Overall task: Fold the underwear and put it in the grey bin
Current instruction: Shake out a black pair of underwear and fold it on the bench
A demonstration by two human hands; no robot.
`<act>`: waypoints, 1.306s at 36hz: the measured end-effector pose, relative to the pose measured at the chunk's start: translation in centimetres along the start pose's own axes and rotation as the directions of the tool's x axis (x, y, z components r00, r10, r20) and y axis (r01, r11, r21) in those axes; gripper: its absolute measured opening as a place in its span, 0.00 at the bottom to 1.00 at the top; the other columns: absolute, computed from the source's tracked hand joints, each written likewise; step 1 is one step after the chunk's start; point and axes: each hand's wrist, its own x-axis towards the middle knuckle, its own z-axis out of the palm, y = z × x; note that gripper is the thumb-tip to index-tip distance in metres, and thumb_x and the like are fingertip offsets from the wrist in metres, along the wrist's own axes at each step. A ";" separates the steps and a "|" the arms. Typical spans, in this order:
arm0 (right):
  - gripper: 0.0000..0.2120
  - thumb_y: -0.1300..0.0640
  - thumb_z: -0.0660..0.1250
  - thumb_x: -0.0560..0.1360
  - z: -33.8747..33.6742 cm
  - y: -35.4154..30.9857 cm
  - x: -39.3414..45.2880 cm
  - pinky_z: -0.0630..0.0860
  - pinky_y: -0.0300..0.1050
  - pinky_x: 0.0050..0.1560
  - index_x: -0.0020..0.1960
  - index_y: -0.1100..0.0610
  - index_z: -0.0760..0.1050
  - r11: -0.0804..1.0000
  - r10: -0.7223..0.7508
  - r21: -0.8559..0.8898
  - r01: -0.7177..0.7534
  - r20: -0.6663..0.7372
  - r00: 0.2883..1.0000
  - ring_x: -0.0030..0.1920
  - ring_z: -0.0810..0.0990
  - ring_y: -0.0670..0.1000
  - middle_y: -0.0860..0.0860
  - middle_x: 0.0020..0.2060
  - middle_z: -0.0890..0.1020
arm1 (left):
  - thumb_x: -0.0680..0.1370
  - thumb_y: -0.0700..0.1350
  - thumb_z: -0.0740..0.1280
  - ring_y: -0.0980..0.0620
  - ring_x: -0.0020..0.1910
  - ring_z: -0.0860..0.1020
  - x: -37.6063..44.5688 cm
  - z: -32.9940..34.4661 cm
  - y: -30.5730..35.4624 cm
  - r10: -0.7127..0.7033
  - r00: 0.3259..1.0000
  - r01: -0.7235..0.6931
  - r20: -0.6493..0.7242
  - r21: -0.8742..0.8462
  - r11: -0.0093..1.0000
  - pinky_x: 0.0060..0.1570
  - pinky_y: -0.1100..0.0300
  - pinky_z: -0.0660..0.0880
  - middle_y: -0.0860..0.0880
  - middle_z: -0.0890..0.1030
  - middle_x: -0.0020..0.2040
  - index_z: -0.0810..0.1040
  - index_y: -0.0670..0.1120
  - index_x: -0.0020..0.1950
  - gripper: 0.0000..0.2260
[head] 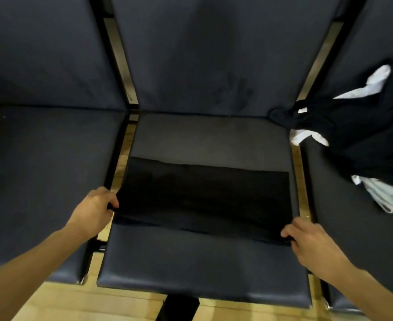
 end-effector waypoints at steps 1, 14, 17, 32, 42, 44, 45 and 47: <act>0.27 0.66 0.83 0.43 0.8 0.1 -0.1 0.73 0.38 0.28 0.39 0.51 0.81 0.999 -0.001 -0.041 0.002 0.024 1.000 0.28 0.78 0.49 0.47 0.34 0.76 | 0.73 0.30 0.66 0.45 0.58 0.72 -0.2 0.7 -0.1 0.012 0.999 -0.014 0.036 0.066 0.998 0.56 0.54 0.72 0.45 0.74 0.59 0.80 0.43 0.52 0.12; 0.20 0.66 0.77 0.59 -1.0 -4.4 8.5 0.77 0.54 0.45 0.50 0.58 0.81 0.997 0.062 0.052 -0.063 0.006 0.998 0.46 0.81 0.58 0.55 0.48 0.79 | 0.73 0.44 0.64 0.46 0.46 0.77 -1.4 5.3 10.9 0.209 0.976 -0.204 -0.057 0.078 0.976 0.44 0.51 0.77 0.47 0.76 0.47 0.77 0.45 0.51 0.09; 0.20 0.63 0.68 0.71 -1.8 -6.7 13.2 0.70 0.55 0.59 0.64 0.58 0.75 0.993 0.016 0.115 -0.014 -0.020 1.000 0.60 0.74 0.59 0.56 0.61 0.74 | 0.77 0.56 0.62 0.46 0.56 0.73 -0.7 7.2 13.6 0.080 0.997 -0.080 0.007 0.120 0.990 0.52 0.50 0.72 0.47 0.73 0.57 0.71 0.46 0.62 0.19; 0.23 0.50 0.65 0.77 0.6 -9.2 14.1 0.74 0.47 0.51 0.64 0.59 0.59 0.782 0.486 0.197 -0.592 0.402 0.776 0.56 0.78 0.57 0.56 0.57 0.76 | 0.76 0.48 0.66 0.43 0.73 0.56 9.5 3.0 11.4 -0.059 0.997 0.071 -0.052 0.272 0.960 0.69 0.43 0.57 0.44 0.56 0.74 0.55 0.46 0.73 0.30; 0.26 0.53 0.71 0.73 0.8 -9.1 15.9 0.78 0.54 0.53 0.62 0.65 0.63 0.106 0.707 0.636 -0.764 0.492 0.508 0.55 0.77 0.61 0.62 0.56 0.76 | 0.75 0.59 0.66 0.44 0.61 0.73 7.3 4.7 13.8 -0.237 0.950 0.290 0.205 -0.288 0.912 0.56 0.51 0.74 0.43 0.73 0.63 0.62 0.41 0.68 0.30; 0.25 0.54 0.73 0.71 1.5 -8.6 16.1 0.79 0.55 0.51 0.61 0.65 0.68 0.041 0.701 0.634 -0.772 0.532 0.474 0.52 0.79 0.61 0.61 0.54 0.79 | 0.74 0.59 0.67 0.44 0.61 0.75 7.7 4.7 14.8 -0.221 0.940 0.296 0.261 -0.295 0.909 0.55 0.52 0.75 0.42 0.73 0.63 0.62 0.41 0.68 0.32; 0.24 0.54 0.73 0.71 1.7 -8.5 16.1 0.80 0.54 0.49 0.61 0.65 0.71 0.029 0.693 0.631 -0.775 0.547 0.471 0.50 0.80 0.60 0.60 0.52 0.80 | 0.74 0.59 0.68 0.44 0.60 0.76 8.1 4.7 15.2 -0.216 0.936 0.298 0.276 -0.302 0.906 0.54 0.52 0.76 0.42 0.74 0.63 0.62 0.41 0.68 0.32; 0.20 0.56 0.72 0.72 1.9 -8.3 15.9 0.78 0.50 0.47 0.60 0.64 0.73 0.005 0.667 0.632 -0.775 0.575 0.473 0.50 0.79 0.59 0.59 0.52 0.80 | 0.74 0.55 0.70 0.44 0.58 0.77 8.8 4.8 15.7 -0.221 0.926 0.316 0.306 -0.308 0.897 0.53 0.51 0.77 0.42 0.74 0.62 0.63 0.41 0.67 0.30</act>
